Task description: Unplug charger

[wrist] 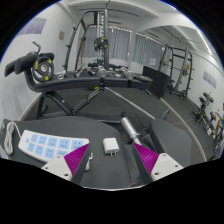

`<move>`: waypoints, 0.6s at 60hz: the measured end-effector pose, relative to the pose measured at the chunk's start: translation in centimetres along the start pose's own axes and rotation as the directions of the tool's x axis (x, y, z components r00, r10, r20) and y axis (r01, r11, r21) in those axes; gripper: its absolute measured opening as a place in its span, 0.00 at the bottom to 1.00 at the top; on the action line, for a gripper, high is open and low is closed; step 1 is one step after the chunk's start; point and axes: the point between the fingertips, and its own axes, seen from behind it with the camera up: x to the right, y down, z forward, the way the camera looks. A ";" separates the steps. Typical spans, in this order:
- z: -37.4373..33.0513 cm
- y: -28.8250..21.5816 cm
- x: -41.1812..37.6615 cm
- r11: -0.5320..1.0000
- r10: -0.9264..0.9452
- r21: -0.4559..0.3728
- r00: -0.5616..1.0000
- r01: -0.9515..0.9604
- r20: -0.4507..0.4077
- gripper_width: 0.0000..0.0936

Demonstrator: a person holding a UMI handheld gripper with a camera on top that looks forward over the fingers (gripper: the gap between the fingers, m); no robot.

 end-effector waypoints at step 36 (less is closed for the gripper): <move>-31.8 4.0 -5.2 0.989 0.094 0.106 0.994 -0.099 0.052 0.91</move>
